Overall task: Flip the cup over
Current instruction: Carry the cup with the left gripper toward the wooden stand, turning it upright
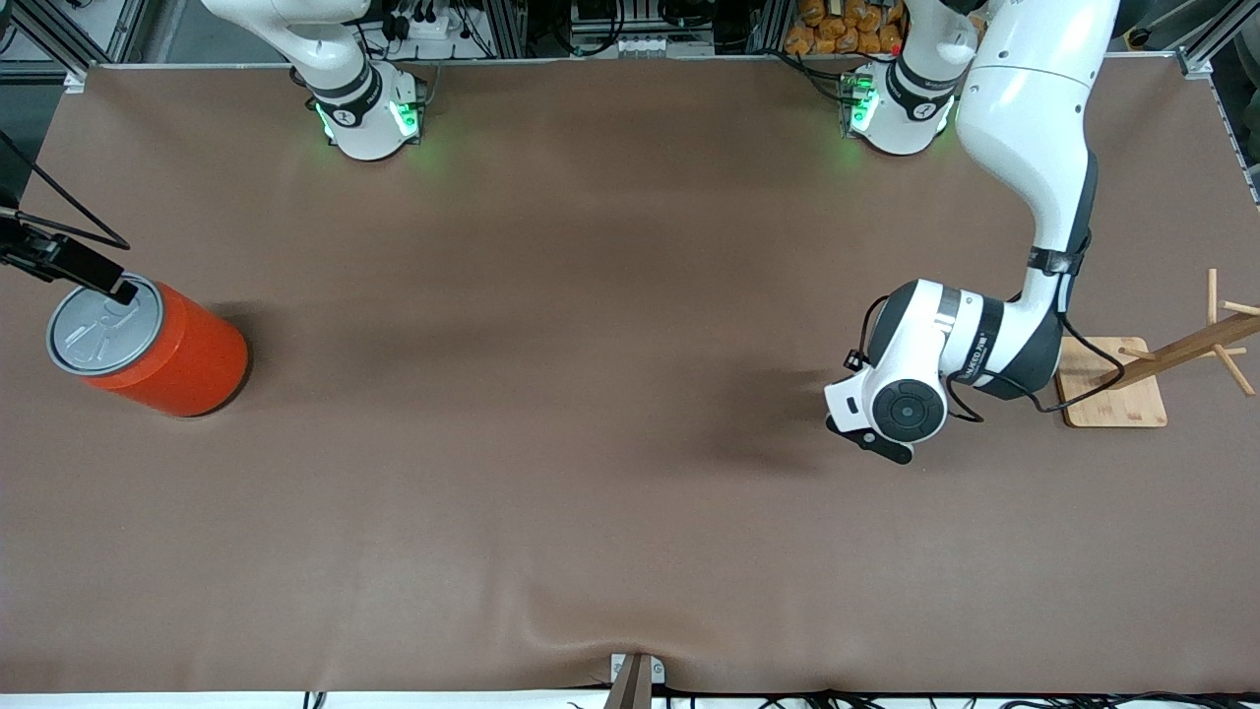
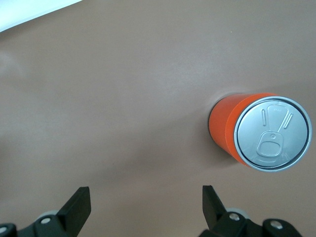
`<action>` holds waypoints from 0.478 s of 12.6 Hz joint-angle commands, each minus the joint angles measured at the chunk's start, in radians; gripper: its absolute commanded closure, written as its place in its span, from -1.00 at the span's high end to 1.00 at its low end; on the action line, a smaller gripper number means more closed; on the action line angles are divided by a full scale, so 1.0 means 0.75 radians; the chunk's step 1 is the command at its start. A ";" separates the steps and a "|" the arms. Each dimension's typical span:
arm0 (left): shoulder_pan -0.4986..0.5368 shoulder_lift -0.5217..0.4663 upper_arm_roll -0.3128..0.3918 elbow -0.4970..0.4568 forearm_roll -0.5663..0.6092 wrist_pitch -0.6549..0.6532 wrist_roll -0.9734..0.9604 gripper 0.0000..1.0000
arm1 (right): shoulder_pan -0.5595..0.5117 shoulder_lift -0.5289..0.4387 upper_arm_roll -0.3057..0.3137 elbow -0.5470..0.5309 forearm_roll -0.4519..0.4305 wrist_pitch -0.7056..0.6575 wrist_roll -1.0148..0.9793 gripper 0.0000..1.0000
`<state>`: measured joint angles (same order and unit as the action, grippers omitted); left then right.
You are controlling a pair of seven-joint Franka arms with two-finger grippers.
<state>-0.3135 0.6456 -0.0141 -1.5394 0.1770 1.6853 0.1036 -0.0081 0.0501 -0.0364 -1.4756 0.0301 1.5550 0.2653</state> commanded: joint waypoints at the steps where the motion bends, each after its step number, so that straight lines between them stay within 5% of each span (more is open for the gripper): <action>1: 0.003 -0.006 -0.002 0.030 0.013 -0.020 -0.011 1.00 | 0.011 0.007 -0.005 0.024 -0.003 -0.018 -0.004 1.00; 6: 0.001 -0.194 -0.008 0.030 0.013 -0.002 -0.286 1.00 | 0.017 0.007 0.000 0.022 -0.016 -0.022 -0.152 1.00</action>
<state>-0.3137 0.5887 -0.0148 -1.5009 0.1770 1.6861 -0.0121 -0.0052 0.0502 -0.0354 -1.4757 0.0300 1.5528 0.2296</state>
